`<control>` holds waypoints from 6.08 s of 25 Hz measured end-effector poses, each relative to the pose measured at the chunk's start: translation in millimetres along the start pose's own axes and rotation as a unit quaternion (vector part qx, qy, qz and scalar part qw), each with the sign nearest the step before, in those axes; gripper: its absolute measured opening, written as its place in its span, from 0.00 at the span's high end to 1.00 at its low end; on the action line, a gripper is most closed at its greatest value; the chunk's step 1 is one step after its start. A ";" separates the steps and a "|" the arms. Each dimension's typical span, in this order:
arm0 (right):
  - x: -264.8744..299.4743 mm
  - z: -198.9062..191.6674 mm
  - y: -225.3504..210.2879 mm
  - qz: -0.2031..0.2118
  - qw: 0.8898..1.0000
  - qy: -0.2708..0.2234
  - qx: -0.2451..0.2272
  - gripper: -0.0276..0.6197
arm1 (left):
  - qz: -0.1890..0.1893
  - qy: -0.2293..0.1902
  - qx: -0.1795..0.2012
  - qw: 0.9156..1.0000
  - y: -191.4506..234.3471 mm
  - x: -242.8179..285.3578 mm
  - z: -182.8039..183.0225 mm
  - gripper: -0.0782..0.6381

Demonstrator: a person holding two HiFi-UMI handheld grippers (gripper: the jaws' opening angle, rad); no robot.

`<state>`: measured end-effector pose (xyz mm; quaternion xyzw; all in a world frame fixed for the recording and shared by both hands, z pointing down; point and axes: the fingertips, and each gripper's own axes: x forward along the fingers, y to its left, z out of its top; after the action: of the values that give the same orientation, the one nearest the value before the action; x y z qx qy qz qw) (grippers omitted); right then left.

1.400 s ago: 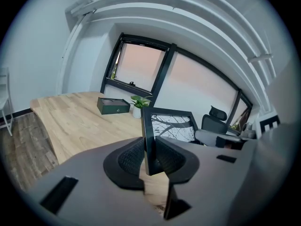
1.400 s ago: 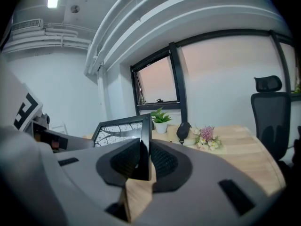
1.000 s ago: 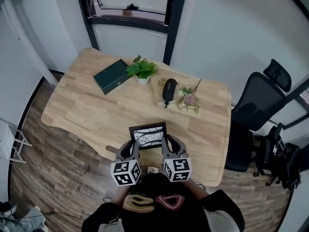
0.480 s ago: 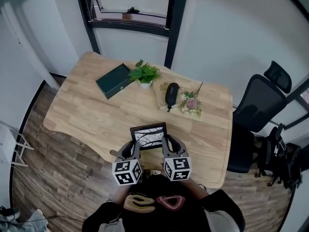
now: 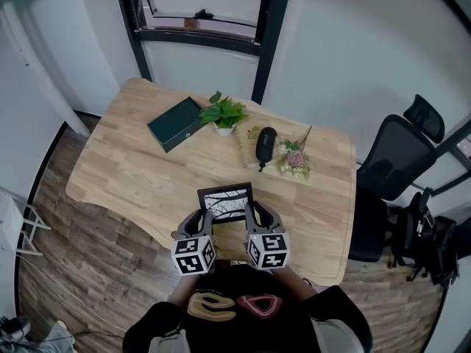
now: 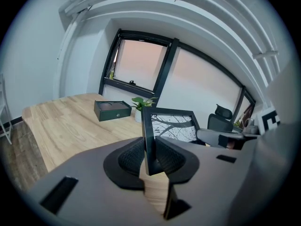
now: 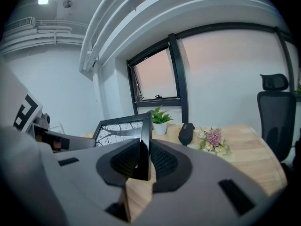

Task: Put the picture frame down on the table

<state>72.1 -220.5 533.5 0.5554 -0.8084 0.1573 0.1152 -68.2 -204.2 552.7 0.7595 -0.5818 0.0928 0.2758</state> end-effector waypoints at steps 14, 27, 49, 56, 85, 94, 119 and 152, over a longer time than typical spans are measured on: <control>38.6 -2.3 -2.3 -0.005 0.999 0.031 -0.020 0.84 | 0.008 0.023 0.010 1.000 20.8 34.5 7.0 0.78; 70.3 -19.8 -2.9 -0.002 0.998 0.066 -0.022 0.84 | 0.021 0.049 0.015 0.998 40.6 58.4 -1.0 0.78; 109.3 -58.6 5.9 0.014 0.991 0.131 -0.031 0.84 | 0.045 0.104 -0.024 0.993 76.7 83.0 -37.1 0.78; 117.3 -75.4 5.2 0.017 0.987 0.156 -0.022 0.84 | 0.048 0.125 -0.028 0.991 83.2 89.0 -49.9 0.78; 133.3 -113.5 6.8 0.021 0.977 0.209 -0.023 0.84 | 0.059 0.181 -0.041 0.981 100.5 103.9 -84.8 0.78; 136.1 -121.7 4.9 0.018 0.976 0.218 -0.022 0.84 | 0.061 0.193 -0.047 0.978 103.6 109.7 -96.0 0.78; 140.0 -144.2 1.1 0.014 0.968 0.251 -0.020 0.84 | 0.064 0.230 -0.046 0.970 106.7 118.2 -115.2 0.78; 140.6 -171.0 1.3 0.016 0.954 0.298 -0.004 0.83 | 0.073 0.273 -0.050 0.958 110.6 119.0 -130.7 0.78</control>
<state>22.7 -275.9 742.1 0.4693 -0.7469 0.3145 0.3506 -111.7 -253.3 750.7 0.6461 -0.5422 0.2869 0.4542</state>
